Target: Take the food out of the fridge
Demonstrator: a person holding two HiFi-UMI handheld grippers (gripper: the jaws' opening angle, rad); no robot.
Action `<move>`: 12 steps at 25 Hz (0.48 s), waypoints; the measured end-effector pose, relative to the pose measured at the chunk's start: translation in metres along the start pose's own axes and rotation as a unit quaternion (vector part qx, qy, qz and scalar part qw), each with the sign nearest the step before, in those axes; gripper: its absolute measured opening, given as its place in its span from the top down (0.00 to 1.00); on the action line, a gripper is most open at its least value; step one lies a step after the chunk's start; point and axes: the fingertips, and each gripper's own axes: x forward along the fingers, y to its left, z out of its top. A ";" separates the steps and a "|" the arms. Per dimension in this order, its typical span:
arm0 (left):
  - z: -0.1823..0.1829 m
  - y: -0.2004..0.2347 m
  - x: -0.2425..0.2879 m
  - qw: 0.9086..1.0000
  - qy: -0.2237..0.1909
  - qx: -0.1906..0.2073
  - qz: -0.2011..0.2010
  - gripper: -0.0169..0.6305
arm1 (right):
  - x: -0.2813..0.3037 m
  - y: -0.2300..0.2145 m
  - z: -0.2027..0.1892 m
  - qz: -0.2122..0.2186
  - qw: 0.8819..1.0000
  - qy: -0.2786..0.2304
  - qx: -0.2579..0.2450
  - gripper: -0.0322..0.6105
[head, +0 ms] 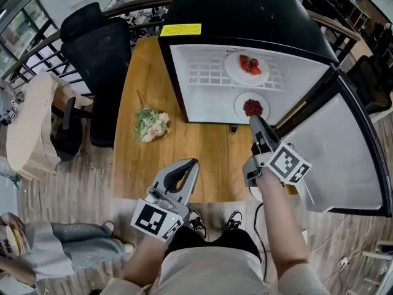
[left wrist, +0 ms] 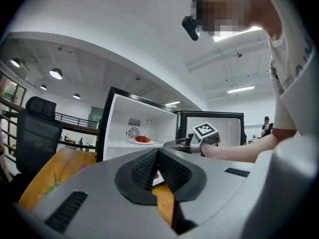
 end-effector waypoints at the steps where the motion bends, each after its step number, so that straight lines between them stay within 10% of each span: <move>1: -0.002 0.002 0.001 1.000 0.002 -0.001 -0.001 0.96 | 0.003 -0.012 -0.006 -0.012 1.000 0.002 0.016 0.78; 7: -0.021 0.021 0.012 1.000 0.021 -0.012 0.002 0.96 | 0.017 -0.075 -0.033 -0.069 0.994 0.011 0.083 0.77; 12: -0.031 0.033 0.022 0.999 0.031 -0.020 0.002 0.96 | 0.022 -0.059 -0.005 -0.035 0.996 -0.034 0.076 0.77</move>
